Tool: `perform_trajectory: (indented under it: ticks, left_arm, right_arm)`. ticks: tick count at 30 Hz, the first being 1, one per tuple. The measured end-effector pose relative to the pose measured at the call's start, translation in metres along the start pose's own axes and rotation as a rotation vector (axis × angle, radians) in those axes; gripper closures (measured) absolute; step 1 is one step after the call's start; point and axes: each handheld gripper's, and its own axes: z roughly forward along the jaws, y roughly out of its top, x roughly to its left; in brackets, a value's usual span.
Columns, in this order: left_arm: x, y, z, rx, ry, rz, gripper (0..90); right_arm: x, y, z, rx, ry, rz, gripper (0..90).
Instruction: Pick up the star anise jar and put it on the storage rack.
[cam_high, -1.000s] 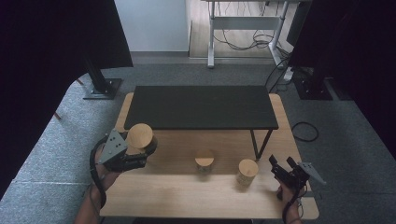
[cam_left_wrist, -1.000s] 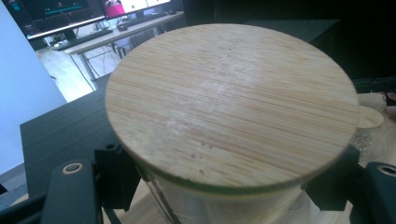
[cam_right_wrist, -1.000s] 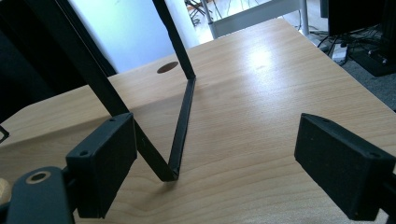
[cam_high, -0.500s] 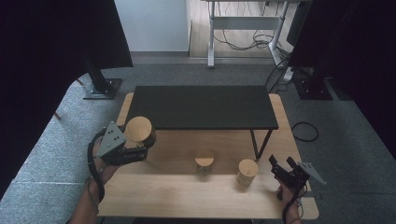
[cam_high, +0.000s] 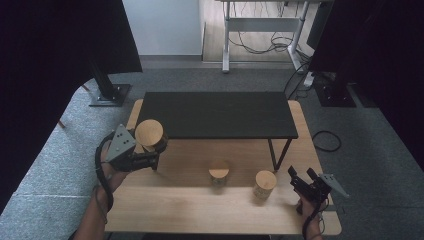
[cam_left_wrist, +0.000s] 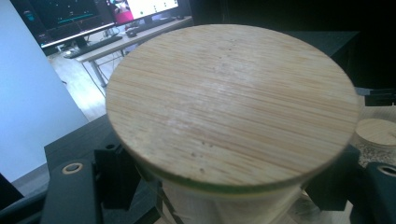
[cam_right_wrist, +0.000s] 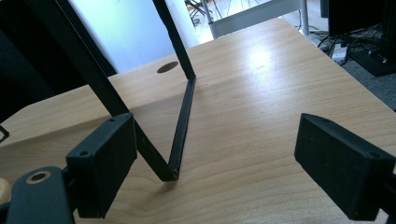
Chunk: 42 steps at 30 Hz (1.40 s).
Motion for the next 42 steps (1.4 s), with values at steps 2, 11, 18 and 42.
perform_trajectory:
  ticks: [2, 11, 18, 42]
  left_arm:
    - [0.001, 0.001, 0.002, 0.004, 0.001, 0.005, 24.9]
    - [0.005, 0.003, 0.007, 0.005, 0.011, -0.001, 24.9]
    - [0.006, 0.007, 0.011, -0.004, 0.011, 0.006, 24.9]
    - [0.020, 0.014, 0.033, 0.009, 0.035, 0.009, 24.9]
  right_arm:
    - [0.000, 0.000, 0.000, 0.000, 0.000, 0.000, 12.6]
    - [0.000, 0.000, 0.000, -0.003, 0.001, 0.004, 12.5]
    - [-0.001, 0.000, -0.001, -0.004, 0.003, 0.011, 12.5]
    - [-0.002, 0.000, -0.001, -0.007, 0.004, 0.024, 12.4]
